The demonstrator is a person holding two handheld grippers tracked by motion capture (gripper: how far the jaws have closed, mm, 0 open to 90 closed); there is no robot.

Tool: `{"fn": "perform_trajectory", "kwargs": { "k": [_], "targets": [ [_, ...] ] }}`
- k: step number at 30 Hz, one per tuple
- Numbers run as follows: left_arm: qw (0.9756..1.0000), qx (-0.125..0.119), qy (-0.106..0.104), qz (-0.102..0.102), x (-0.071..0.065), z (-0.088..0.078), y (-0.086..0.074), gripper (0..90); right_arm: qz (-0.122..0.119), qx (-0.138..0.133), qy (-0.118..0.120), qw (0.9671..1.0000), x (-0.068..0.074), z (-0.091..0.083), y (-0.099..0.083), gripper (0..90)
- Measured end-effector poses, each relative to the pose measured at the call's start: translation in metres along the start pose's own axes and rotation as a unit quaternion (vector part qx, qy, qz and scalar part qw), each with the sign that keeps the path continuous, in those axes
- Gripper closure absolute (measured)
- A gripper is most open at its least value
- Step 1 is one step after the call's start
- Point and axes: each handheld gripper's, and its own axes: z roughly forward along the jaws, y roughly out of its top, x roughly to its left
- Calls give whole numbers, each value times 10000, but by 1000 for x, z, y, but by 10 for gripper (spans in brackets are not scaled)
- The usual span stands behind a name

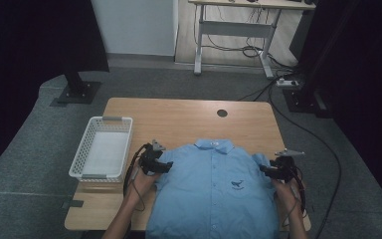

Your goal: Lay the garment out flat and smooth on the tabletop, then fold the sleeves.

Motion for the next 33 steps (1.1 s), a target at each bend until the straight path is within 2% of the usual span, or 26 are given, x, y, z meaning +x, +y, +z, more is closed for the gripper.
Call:
{"fn": "perform_trajectory", "kwargs": {
  "k": [4,9,11,16,18,20,25,29,33],
  "targets": [
    [9997,-24,-230,-101,0,1,-10,308,-39,-91,70,9999,4,-4,0,377],
    [9998,110,-165,-22,-1,9,-20,244,-166,-138,197,9996,11,-6,2,287],
    [9998,45,-160,56,-1,11,-22,216,-184,-169,200,9995,14,-6,3,233],
    [9997,-86,-120,207,-4,13,-26,151,-285,-218,332,9988,28,-7,8,213],
    [9992,-169,-179,306,-5,14,-30,109,-377,-246,426,9981,36,-7,11,210],
    [9990,-234,-195,313,-6,15,-31,74,-483,-287,528,9970,46,-7,15,207],
    [9991,-253,-181,297,-6,15,-32,75,-798,-402,884,9921,76,-2,24,190],
    [9991,-256,-175,295,-6,14,-32,78,-932,-420,1202,9875,101,9,29,177],
    [9992,-302,-151,227,-6,13,-34,104,-1067,-348,1357,9844,125,28,25,170]
  ]
}}
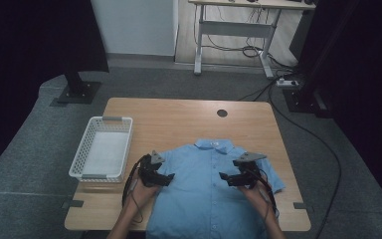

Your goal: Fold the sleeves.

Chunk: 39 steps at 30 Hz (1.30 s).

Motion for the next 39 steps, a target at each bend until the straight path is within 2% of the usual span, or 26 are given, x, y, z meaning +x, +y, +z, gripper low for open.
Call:
{"fn": "perform_trajectory", "kwargs": {
  "k": [5,8,10,12,15,18,23,27,29,33,35,37,39],
  "targets": [
    [10000,-23,-51,-32,1,0,0,111,-307,406,-30,9987,11,26,-12,171],
    [9999,0,-101,-33,1,-1,0,110,-258,249,61,9993,11,31,-19,131],
    [9998,29,-214,-39,1,-3,2,152,-246,245,33,9994,12,31,-20,128],
    [9997,22,-231,-32,-1,-7,4,157,-211,248,1,9995,12,29,-21,129],
    [10000,-63,-44,13,-1,-17,9,152,-156,236,-54,9996,13,24,-25,130],
    [9999,-121,58,-108,5,-25,10,154,-107,225,-89,9997,13,16,-32,134],
    [9992,19,150,-361,14,-21,1,158,-41,197,-120,9997,11,3,-43,141],
    [9988,203,207,-382,14,-15,-4,158,-10,192,-141,9997,10,-1,-45,142],
    [9990,131,315,-295,11,-13,-8,158,-15,193,-146,9997,11,-1,-45,142],
    [9985,-1,397,-365,8,-14,-12,166,-16,194,-146,9997,11,-1,-45,141],
    [9985,27,396,-381,6,-16,-10,222,-22,193,-148,9997,11,-1,-45,141],
    [9992,10,266,-290,2,-19,-9,418,-18,193,-148,9997,11,-1,-45,141],
    [9996,17,168,-220,-2,-20,-9,564,-20,195,-149,9997,11,-1,-45,141]
  ]
}}
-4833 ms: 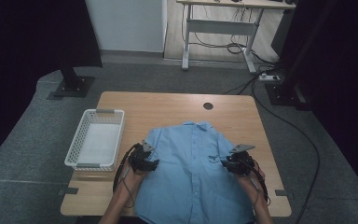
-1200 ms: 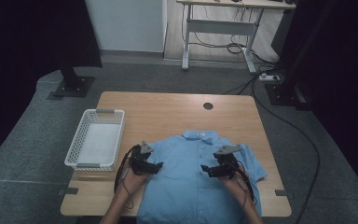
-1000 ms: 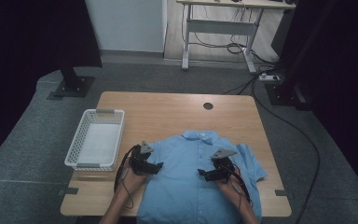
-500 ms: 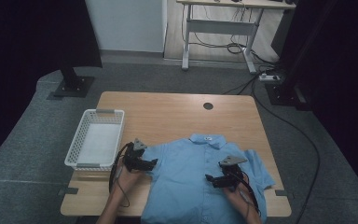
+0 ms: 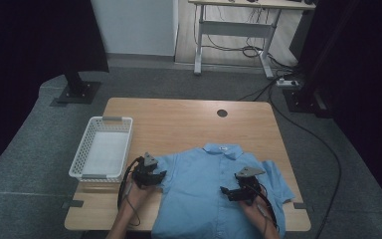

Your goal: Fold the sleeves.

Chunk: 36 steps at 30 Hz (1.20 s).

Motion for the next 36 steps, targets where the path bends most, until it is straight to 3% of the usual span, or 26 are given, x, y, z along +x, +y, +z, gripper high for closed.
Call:
{"fn": "perform_trajectory", "kwargs": {
  "k": [4,7,9,14,17,21,23,29,34,36],
  "targets": [
    [9998,81,-197,-22,-1,-1,2,792,0,0,-1,10000,0,0,0,141],
    [9995,230,-206,-87,0,-1,7,851,5,-1,3,10000,0,0,0,142],
    [9994,193,-258,-88,-2,-1,9,857,7,-2,5,10000,0,0,0,142],
    [9991,-83,-405,10,-16,-8,22,856,7,-2,9,10000,0,0,0,142],
    [9978,-252,-604,121,-28,-11,30,856,5,-3,8,10000,0,0,0,142],
    [9960,-261,-822,248,-40,-9,35,849,5,-2,8,10000,0,0,0,142],
    [9943,-202,-1002,291,-48,-4,36,835,4,-2,8,10000,0,0,0,142],
    [9912,-12,-1264,387,-62,11,36,778,6,-1,9,10000,0,0,0,142],
    [9879,-19,-1474,485,-69,16,36,679,9,0,12,10000,0,0,0,142],
    [9869,-80,-1535,488,-69,14,37,570,7,-2,15,10000,-1,0,0,142]
  ]
}}
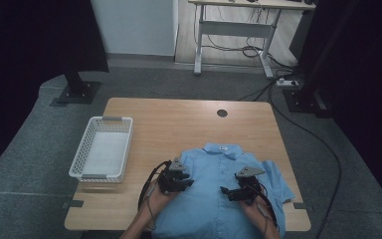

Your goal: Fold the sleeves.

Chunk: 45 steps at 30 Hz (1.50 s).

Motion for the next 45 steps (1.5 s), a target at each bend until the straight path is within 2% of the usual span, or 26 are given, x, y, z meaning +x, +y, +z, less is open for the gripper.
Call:
{"fn": "perform_trajectory", "kwargs": {
  "k": [1,2,3,4,5,6,8,10,11,15,21,25,28,29,33,35,39,42,45],
  "targets": [
    [9998,-212,-15,-25,1,-9,4,502,-1,0,2,10000,0,0,0,142],
    [9998,-212,-15,-25,1,-9,4,468,-1,0,2,10000,0,0,0,142],
    [9993,-364,13,-22,3,-16,6,468,-3,0,2,10000,0,0,0,141],
    [9988,-479,35,-31,4,-22,8,428,-3,0,3,10000,0,0,0,142],
    [9983,-574,93,-15,6,-27,10,406,-1,0,6,10000,0,0,0,142],
    [9972,-674,313,-1,11,-37,11,364,0,1,8,10000,0,0,0,142],
    [9967,-715,386,-15,14,-41,11,343,-4,0,7,10000,0,0,0,142],
    [9952,-799,550,-144,23,-48,8,330,-4,0,7,10000,0,0,0,142],
    [9947,-756,643,-272,30,-49,5,297,-7,2,9,10000,0,0,0,142],
    [9956,-509,671,-416,39,-37,-4,272,-6,3,14,10000,0,0,0,141],
    [9963,133,780,-339,40,-3,-17,247,-11,7,27,10000,0,0,0,138],
    [9935,97,1136,-34,36,3,-22,212,10,-4,42,10000,-1,0,0,138],
    [9937,32,1117,-19,39,1,-25,201,18,-10,51,10000,-1,0,0,134],
    [9936,38,1132,-19,40,0,-26,204,29,-2,122,9999,-1,0,0,124],
    [9925,12,1222,-94,44,-5,-29,223,117,-7,159,9998,-3,-1,1,147],
    [9924,14,1223,-101,46,-7,-31,224,12,104,208,9997,-4,-2,3,172],
    [9921,8,1250,-136,51,-11,-34,224,-111,79,203,9997,-5,-9,7,176],
    [9915,1,1288,-179,56,-16,-37,224,-186,35,75,9998,-9,-18,10,173],
    [9908,-6,1336,-231,61,-20,-39,224,-111,-55,-58,9999,-19,-28,10,170]
  ]
}}
